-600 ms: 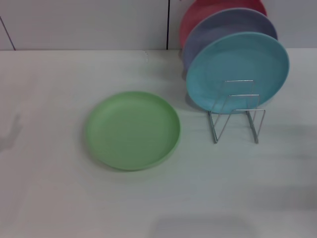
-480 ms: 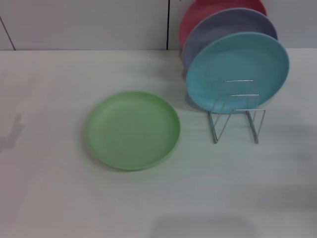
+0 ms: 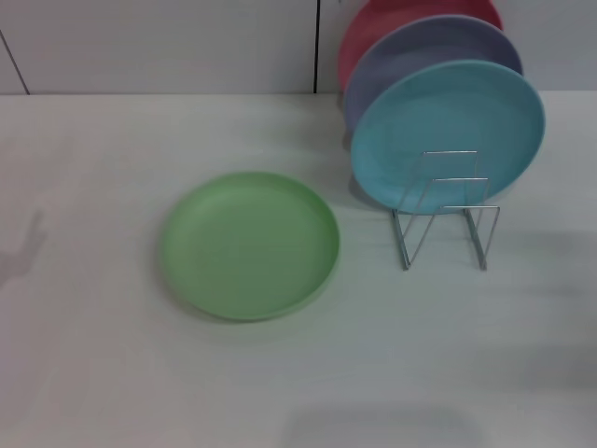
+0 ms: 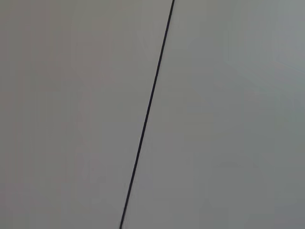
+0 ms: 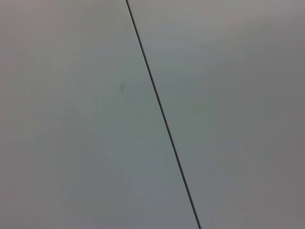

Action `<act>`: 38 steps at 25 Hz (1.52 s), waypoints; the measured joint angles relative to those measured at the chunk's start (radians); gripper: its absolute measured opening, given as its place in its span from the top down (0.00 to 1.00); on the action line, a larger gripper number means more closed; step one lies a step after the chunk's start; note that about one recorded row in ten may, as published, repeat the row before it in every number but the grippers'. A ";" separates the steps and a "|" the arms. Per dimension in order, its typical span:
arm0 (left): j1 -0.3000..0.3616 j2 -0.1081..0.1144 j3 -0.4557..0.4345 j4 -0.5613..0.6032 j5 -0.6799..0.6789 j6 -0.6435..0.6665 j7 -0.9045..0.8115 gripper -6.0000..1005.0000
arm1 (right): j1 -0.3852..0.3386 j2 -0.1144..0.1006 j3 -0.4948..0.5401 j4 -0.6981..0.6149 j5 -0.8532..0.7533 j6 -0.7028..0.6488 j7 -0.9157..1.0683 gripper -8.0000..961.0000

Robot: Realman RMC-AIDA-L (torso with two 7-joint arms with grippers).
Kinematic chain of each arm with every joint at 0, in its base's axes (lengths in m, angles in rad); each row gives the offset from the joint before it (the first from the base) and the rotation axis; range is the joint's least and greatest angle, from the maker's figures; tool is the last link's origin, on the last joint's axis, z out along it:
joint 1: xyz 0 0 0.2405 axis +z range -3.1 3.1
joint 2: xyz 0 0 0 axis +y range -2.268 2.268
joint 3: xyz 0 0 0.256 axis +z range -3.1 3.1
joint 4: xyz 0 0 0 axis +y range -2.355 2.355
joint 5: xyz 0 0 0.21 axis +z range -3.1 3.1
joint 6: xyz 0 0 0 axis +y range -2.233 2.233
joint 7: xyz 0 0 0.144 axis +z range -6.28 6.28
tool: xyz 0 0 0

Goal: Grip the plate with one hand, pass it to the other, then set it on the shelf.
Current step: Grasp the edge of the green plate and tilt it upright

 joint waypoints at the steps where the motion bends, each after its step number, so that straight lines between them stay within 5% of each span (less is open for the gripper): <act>1: 0.000 0.000 0.000 0.000 0.000 0.000 0.000 0.14 | 0.002 0.000 -0.001 0.000 0.000 0.002 0.000 0.22; 4: -0.007 0.003 0.093 0.071 0.001 0.047 -0.161 0.14 | 0.004 0.000 -0.004 0.000 0.000 0.005 0.000 0.22; 12: 0.019 0.012 0.591 0.540 0.029 0.200 -0.931 0.14 | 0.007 0.000 -0.004 0.003 0.000 0.010 -0.001 0.22; 24: 0.001 0.010 0.826 1.123 0.643 0.181 -1.763 0.14 | 0.014 0.000 -0.005 0.003 -0.006 0.026 -0.001 0.22; 31: -0.111 0.004 0.892 1.192 0.878 0.109 -1.945 0.14 | 0.018 -0.002 -0.007 0.002 -0.007 0.040 -0.001 0.22; 38: -0.228 -0.004 1.050 1.188 1.120 0.105 -2.143 0.14 | 0.031 -0.005 -0.003 -0.009 -0.006 0.044 -0.001 0.22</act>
